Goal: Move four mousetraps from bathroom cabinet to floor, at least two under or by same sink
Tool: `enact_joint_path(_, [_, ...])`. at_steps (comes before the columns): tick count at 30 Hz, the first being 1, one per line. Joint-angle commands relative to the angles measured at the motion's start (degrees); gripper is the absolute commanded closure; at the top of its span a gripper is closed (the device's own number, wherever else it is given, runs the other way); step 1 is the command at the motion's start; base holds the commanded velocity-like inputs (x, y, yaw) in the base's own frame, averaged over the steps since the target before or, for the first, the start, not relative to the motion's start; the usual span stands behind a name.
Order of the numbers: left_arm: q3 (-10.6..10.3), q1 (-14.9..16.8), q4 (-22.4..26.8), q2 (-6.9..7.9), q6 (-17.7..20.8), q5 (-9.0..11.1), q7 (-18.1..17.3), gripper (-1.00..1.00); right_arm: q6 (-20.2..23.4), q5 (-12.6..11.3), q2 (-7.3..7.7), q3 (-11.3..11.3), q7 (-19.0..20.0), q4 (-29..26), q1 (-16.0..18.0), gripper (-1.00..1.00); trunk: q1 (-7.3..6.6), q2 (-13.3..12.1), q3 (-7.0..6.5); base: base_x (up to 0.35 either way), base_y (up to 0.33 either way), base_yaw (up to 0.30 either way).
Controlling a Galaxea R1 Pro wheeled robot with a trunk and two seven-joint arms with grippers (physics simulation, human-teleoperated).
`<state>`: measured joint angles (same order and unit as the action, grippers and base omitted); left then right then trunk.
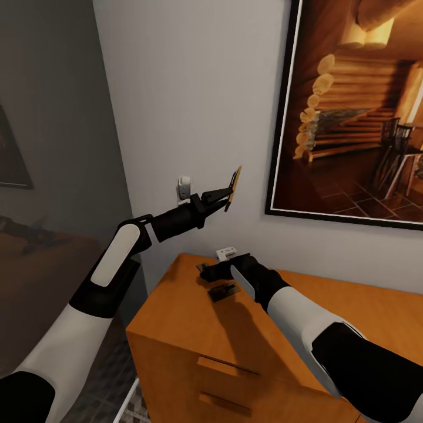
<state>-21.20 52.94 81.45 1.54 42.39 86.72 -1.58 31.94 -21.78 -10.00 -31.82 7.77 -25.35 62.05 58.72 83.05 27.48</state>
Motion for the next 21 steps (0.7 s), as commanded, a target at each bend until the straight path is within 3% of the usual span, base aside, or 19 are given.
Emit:
enact_joint_path(1, [-0.1,0.1,0.0,0.04,0.1,-0.1,-0.1,1.00,0.2,-0.5,0.00,-0.1,0.2,1.1,0.0,-1.00,0.01,0.0,0.08,0.000,0.001,0.000])
enact_joint_path(9, [0.0,0.1,-0.1,0.09,0.1,-0.1,-0.1,1.00,0.0,-0.5,0.00,-0.1,0.2,1.0,-0.7,-1.00,0.01,0.0,0.08,0.000,0.000,0.000])
enact_joint_path(13, [0.0,0.1,0.0,0.10,0.1,-0.1,-0.1,1.00,-2.8,-0.5,0.00,-0.1,0.2,1.1,-1.6,-1.00,0.01,0.0,0.08,0.000,0.000,0.000])
enact_joint_path(14, [0.3,-0.3,-0.3,0.44,0.2,-0.3,-0.3,1.00,-2.4,0.1,0.04,0.1,-0.1,-1.4,-1.4,-1.00,0.00,0.0,0.06,0.000,0.000,0.000])
enact_joint_path(21, [0.7,-2.5,-1.0,2.70,-0.1,-0.5,-0.3,1.00,-4.7,0.1,0.05,0.1,0.0,-1.4,-1.3,-1.00,0.00,0.0,0.06,0.000,0.000,0.000])
